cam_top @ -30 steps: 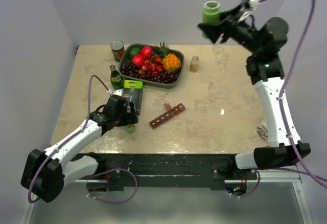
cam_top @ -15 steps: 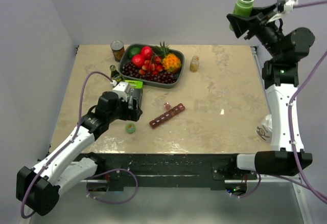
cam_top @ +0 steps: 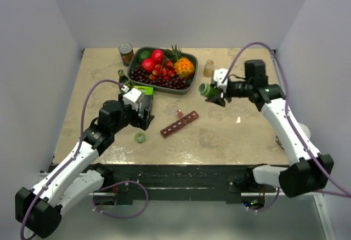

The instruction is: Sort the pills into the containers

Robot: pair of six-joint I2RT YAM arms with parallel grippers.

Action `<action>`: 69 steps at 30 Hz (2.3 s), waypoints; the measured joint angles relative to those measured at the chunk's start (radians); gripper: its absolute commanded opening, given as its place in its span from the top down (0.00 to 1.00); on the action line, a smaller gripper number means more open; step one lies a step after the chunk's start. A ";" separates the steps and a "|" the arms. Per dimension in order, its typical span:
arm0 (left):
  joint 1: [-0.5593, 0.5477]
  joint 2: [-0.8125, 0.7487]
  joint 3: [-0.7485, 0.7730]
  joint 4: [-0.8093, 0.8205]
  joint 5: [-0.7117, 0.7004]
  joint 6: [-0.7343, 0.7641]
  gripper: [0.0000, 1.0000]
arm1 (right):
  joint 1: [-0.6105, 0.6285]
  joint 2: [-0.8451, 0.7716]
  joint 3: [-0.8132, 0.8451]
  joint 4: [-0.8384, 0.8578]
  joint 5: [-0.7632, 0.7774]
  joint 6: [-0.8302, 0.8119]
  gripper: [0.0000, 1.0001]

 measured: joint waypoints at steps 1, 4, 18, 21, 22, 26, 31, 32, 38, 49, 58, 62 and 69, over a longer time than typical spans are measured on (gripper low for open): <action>0.000 -0.007 -0.006 0.002 -0.003 0.007 0.01 | 0.023 0.027 -0.002 -0.067 0.022 -0.068 1.00; 0.000 -0.016 -0.017 0.006 -0.034 0.023 0.01 | 0.094 0.134 -0.002 -0.255 0.120 -0.267 1.00; 0.000 -0.014 -0.017 -0.009 -0.225 0.040 0.01 | 0.320 0.446 0.027 -0.314 0.442 -0.380 1.00; 0.000 -0.013 -0.017 -0.018 -0.264 0.040 0.01 | 0.336 0.504 0.054 -0.290 0.507 -0.340 1.00; 0.000 -0.011 -0.017 -0.021 -0.274 0.039 0.01 | 0.343 0.515 0.058 -0.280 0.530 -0.327 1.00; 0.000 -0.005 -0.017 -0.033 -0.298 0.039 0.01 | 0.370 0.530 0.071 -0.269 0.602 -0.289 1.00; 0.000 -0.005 -0.017 -0.034 -0.311 0.039 0.01 | 0.388 0.563 0.093 -0.256 0.671 -0.256 1.00; 0.000 -0.005 -0.017 -0.035 -0.311 0.039 0.01 | 0.390 0.572 0.100 -0.256 0.685 -0.250 1.00; 0.000 -0.005 -0.017 -0.036 -0.310 0.039 0.01 | 0.393 0.612 0.140 -0.256 0.743 -0.229 1.00; 0.000 -0.005 -0.017 -0.037 -0.310 0.039 0.01 | 0.422 0.625 0.152 -0.260 0.805 -0.216 1.00; 0.000 -0.005 -0.017 -0.037 -0.310 0.039 0.01 | 0.426 0.626 0.154 -0.263 0.826 -0.213 1.00; 0.000 -0.005 -0.017 -0.037 -0.310 0.039 0.01 | 0.427 0.627 0.154 -0.263 0.836 -0.213 1.00; 0.000 -0.005 -0.017 -0.037 -0.310 0.039 0.01 | 0.439 0.632 0.154 -0.264 0.865 -0.213 1.00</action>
